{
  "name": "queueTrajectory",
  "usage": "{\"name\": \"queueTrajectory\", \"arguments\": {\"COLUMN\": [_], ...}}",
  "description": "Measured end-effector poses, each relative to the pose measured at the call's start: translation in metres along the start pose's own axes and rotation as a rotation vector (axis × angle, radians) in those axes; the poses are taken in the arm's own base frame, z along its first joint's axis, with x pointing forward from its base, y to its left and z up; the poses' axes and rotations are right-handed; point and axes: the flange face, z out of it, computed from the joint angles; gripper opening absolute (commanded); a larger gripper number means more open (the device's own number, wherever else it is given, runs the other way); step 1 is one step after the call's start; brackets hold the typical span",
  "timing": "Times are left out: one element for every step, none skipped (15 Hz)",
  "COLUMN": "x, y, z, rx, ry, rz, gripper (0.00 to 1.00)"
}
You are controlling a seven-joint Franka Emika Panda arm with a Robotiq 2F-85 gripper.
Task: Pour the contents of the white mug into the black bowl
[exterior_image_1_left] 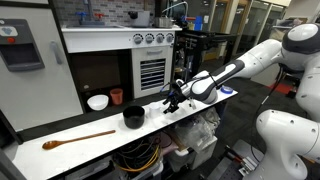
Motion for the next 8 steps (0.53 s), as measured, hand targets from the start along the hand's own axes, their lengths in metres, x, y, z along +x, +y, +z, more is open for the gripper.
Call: {"name": "queueTrajectory", "arguments": {"x": [0.007,0.014,0.023,0.032,0.041,0.051,0.061,0.071], "y": [0.000,0.000,-0.001,-0.003,-0.004,-0.007,-0.011,-0.015], "z": [-0.003,-0.006,-0.010,-0.014,-0.017,-0.020,-0.023,-0.025], "rx": [0.000,-0.005,-0.010,-0.018,-0.024,-0.028,-0.029,-0.029], "ry": [-0.022,-0.044,-0.070,-0.098,-0.129,-0.161,-0.198,-0.238], "rz": [-0.006,-0.013,-0.020,-0.026,-0.030,-0.036,-0.043,-0.046], "gripper": [1.00,1.00,1.00,1.00,1.00,1.00,1.00,1.00]}}
